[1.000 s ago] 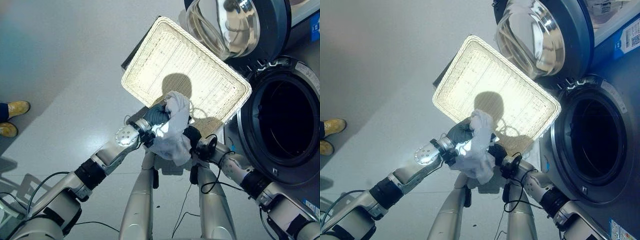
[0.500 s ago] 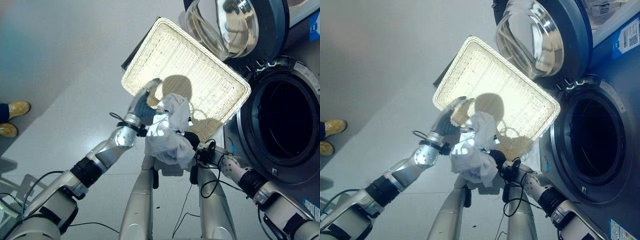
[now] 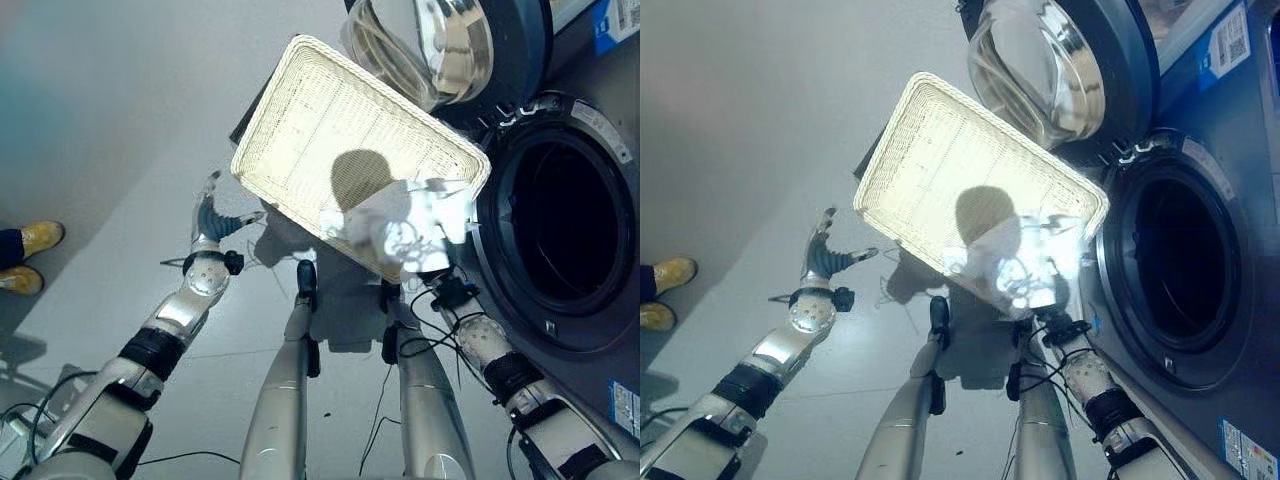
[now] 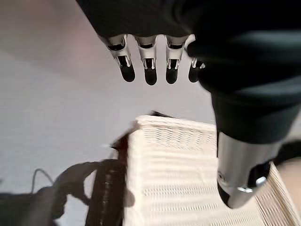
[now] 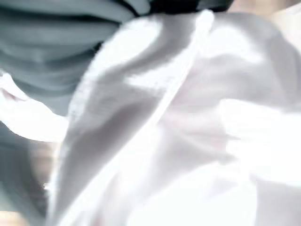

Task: Put the clothes into the washing machine.

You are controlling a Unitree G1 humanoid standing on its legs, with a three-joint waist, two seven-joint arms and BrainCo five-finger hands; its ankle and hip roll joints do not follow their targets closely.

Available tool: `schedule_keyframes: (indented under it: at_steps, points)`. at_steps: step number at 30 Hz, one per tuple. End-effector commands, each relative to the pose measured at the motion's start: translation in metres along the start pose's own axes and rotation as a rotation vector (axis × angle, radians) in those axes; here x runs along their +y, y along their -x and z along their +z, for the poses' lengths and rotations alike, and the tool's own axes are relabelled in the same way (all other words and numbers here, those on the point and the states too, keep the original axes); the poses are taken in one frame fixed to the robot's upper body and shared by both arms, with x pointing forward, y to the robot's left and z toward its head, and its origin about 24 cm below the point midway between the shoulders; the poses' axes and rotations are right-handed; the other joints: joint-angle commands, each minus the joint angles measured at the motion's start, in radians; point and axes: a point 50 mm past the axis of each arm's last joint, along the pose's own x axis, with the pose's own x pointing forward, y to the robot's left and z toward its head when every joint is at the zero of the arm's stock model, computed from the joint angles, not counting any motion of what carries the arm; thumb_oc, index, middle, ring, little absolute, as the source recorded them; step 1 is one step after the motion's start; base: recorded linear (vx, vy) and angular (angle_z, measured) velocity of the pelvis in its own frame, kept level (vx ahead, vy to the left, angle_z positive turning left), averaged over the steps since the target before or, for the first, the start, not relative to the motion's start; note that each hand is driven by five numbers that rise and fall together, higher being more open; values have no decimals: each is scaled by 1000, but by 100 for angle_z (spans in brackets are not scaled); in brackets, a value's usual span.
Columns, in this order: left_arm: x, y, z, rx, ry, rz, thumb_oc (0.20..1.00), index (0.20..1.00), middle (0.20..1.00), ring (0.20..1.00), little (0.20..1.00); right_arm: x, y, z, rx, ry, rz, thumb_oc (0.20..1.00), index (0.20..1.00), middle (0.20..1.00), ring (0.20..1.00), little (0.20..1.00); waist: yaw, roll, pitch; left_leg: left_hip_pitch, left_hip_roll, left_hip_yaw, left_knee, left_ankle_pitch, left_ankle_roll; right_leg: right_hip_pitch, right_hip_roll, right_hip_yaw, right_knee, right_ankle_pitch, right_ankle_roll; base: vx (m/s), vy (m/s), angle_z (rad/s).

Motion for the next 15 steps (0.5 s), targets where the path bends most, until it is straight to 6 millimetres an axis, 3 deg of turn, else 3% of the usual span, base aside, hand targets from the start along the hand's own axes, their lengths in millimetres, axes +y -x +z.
schedule_keyframes:
  at_steps: [1, 4, 5, 6, 7, 8, 9, 12, 14, 15]
  points:
    - [3, 7, -11, 11, 137, 78, 1000, 1000, 1000, 1000, 1000, 1, 1, 49, -353, -122, -50, 200, 200, 200, 200, 200, -31, 54, -20, 0, -71, 67, 73, -100, -9, 39, 50, -33, -34, -22, 48, 30, 6, -16]
    - [4, 12, -24, 48, 149, 85, 1000, 1000, 1000, 1000, 1000, -3, 4, 77, -535, -155, -136, 200, 200, 200, 200, 200, -34, 59, -20, 6, -65, 72, 72, -104, -12, 45, 51, -31, -34, -26, 48, 37, -10, -15]
    - [4, 16, -31, 80, 167, 89, 1000, 1000, 1000, 1000, 1000, -2, 7, 97, -667, -170, -198, 200, 200, 200, 200, 200, -36, 61, -20, 9, -62, 76, 73, -107, -14, 48, 52, -29, -34, -30, 47, 30, -17, -4]
    - [4, 16, -31, 80, 167, 89, 1000, 1000, 1000, 1000, 1000, -2, 7, 97, -667, -170, -198, 200, 200, 200, 200, 200, -36, 61, -20, 9, -62, 76, 73, -107, -14, 48, 52, -29, -34, -30, 47, 71, -53, -6]
    - [6, 21, -44, 123, 191, 93, 1000, 1000, 1000, 1000, 1000, 11, 11, 144, -918, -191, -249, 200, 200, 200, 200, 200, -38, 63, -20, 11, -56, 79, 77, -113, -17, 51, 56, -30, -27, -38, 44, 28, -39, -5]
    - [6, 20, -43, 119, 193, 94, 1000, 1000, 1000, 1000, 1000, 12, 9, 145, -919, -193, -245, 200, 200, 200, 200, 200, -38, 64, -20, 1, -55, 80, 78, -106, -16, 43, 56, -30, -29, -29, 43, 78, -86, -9]
    - [6, 23, -48, 132, 181, 90, 1000, 1000, 1000, 1000, 1000, 22, 19, 173, -1098, -183, -289, 200, 200, 200, 200, 200, -36, 61, -20, 7, -52, 79, 85, -119, -17, 49, 59, -34, -17, -44, 42, 37, -62, -8]
    - [7, 23, -48, 138, 173, 81, 1000, 1000, 1000, 1000, 1000, 40, 23, 199, -1228, -150, -341, 200, 200, 200, 200, 200, -34, 58, -20, 3, -50, 78, 93, -122, -17, 47, 61, -38, -10, -46, 39, 26, -70, -12]
    - [10, 20, -46, 128, 145, 63, 1000, 1000, 1000, 1000, 1000, 65, 42, 243, -1459, -157, -421, 200, 200, 200, 200, 200, -27, 47, -20, -9, -47, 72, 101, -121, -15, 41, 69, -46, 2, -44, 33, 21, -129, -9]
    - [10, 20, -46, 128, 145, 63, 1000, 1000, 1000, 1000, 1000, 65, 42, 243, -1459, -157, -421, 200, 200, 200, 200, 200, -27, 47, -20, -9, -47, 72, 101, -121, -15, 41, 69, -46, 2, -44, 33, 42, -160, -1]
